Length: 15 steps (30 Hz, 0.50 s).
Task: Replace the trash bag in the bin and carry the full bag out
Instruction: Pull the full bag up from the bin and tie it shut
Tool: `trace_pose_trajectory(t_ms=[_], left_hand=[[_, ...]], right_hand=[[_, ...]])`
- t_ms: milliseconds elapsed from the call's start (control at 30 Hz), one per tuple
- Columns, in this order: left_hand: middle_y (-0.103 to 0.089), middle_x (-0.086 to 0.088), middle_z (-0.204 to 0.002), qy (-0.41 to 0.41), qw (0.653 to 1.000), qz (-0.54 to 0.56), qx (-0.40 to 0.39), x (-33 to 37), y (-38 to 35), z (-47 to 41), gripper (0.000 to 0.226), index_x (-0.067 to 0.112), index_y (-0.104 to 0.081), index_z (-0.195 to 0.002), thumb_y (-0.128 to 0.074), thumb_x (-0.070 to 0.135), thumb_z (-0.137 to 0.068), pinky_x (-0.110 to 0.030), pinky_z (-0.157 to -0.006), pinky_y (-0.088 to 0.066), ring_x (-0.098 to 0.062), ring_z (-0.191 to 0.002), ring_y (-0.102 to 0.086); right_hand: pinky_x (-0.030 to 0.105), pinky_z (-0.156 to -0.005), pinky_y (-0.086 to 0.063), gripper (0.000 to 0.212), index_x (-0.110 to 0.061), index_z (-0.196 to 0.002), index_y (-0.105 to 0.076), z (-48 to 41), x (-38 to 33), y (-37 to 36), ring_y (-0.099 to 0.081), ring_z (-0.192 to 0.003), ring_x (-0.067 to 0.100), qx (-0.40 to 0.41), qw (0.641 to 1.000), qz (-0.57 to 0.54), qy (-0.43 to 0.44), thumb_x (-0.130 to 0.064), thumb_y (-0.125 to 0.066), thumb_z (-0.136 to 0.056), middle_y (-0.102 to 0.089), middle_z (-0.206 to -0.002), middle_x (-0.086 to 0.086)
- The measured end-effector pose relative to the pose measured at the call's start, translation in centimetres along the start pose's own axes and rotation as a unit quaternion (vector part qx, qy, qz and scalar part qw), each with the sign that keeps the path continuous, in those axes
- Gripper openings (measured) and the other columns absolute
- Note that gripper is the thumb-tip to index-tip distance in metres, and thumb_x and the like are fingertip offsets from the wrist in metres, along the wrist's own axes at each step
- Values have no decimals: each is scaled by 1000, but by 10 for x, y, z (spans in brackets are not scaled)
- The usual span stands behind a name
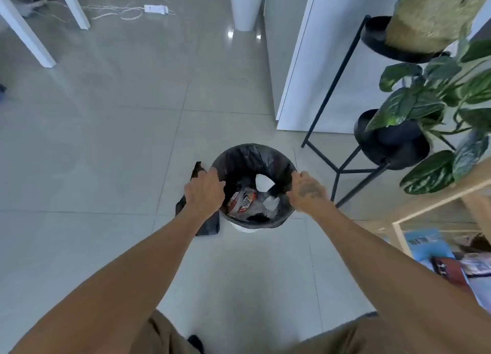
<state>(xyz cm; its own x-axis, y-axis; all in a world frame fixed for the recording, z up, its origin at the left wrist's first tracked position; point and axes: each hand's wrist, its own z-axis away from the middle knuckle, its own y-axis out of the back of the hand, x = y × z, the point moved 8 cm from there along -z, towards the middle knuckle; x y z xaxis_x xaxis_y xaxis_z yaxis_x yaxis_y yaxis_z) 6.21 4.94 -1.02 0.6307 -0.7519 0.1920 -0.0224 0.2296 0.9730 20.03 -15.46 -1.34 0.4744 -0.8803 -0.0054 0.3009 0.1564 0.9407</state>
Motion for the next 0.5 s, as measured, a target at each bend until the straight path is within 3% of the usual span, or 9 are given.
trace_pose_trajectory(t_ms=[167, 300, 500], left_hand=[[-60, -18, -121, 63, 997, 10, 32, -20, -42, -15, 46, 6, -41, -139, -48, 32, -102, -41, -69, -43, -39, -102, -66], [-66, -17, -112, 58, 997, 40, 28, -26, -64, -14, 40, 7, -47, -132, -51, 10, -92, -43, -74, -51, -39, -97, -67], [-64, -21, -107, 49, 996, 79, 8, -27, -72, 22, 34, 3, -47, -124, -51, 10, -90, -44, -75, -52, -41, -95, -66]], right_hand=[[39, -93, -45, 52, -3, -138, -32, -15, 13, -41, -53, -122, 33, -2, 997, 4, -73, -23, -55, -96, -44, -137, 12], [41, -97, -46, 60, -1, -142, -31, -19, 19, -55, -51, -124, 36, 16, 995, -55, -86, -22, -59, -94, -45, -139, 15], [40, -89, -48, 50, -3, -136, -37, -2, 24, -71, -54, -119, 36, 2, 989, -101, -103, -18, -60, -94, -45, -135, 16]])
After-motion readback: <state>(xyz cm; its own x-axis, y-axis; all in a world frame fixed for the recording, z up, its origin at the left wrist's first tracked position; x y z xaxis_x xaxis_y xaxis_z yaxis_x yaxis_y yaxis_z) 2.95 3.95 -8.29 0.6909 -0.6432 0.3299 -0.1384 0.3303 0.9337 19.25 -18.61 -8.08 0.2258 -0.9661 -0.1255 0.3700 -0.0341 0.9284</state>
